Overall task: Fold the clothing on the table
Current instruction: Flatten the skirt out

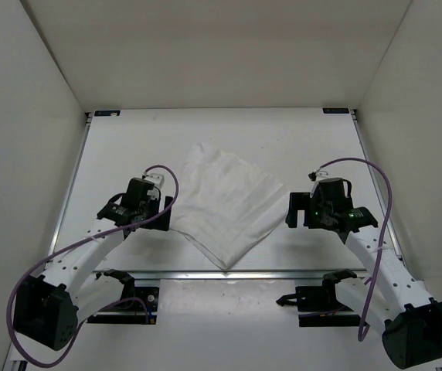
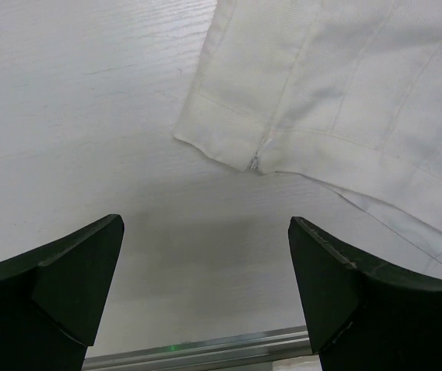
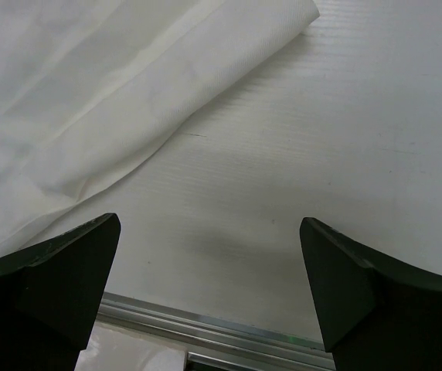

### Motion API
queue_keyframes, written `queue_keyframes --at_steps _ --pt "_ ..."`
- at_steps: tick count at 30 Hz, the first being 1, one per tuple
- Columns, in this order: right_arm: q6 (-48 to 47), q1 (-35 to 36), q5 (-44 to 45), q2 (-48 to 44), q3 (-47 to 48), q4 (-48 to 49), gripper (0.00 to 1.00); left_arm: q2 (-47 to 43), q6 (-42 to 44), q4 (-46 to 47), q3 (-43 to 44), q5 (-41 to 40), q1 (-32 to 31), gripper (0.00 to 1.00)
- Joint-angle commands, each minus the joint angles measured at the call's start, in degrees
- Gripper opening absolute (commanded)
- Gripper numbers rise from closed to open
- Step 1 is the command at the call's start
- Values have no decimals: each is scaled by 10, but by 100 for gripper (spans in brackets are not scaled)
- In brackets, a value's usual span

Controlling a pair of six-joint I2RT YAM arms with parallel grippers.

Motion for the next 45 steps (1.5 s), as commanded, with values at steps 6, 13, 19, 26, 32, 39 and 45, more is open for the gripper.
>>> queue_keyframes --at_steps 6,13,19,26,32,39,45 --pt "-6 -1 -3 -39 -4 17 99 -133 0 41 -31 -10 -18 99" --pt "-1 9 -5 -32 -10 28 80 -261 12 79 -79 14 -18 99" --pt "0 7 -34 -6 50 14 2 -248 37 71 -7 81 52 0" --pt "138 146 -33 25 61 64 48 -70 14 16 65 180 47 52" --pt "246 290 5 65 16 100 67 13 -41 52 44 122 36 68" --pt "342 332 -5 53 -57 155 70 106 -43 84 34 108 55 73" --pt "399 341 -25 50 -114 229 70 165 -43 103 29 123 54 69"
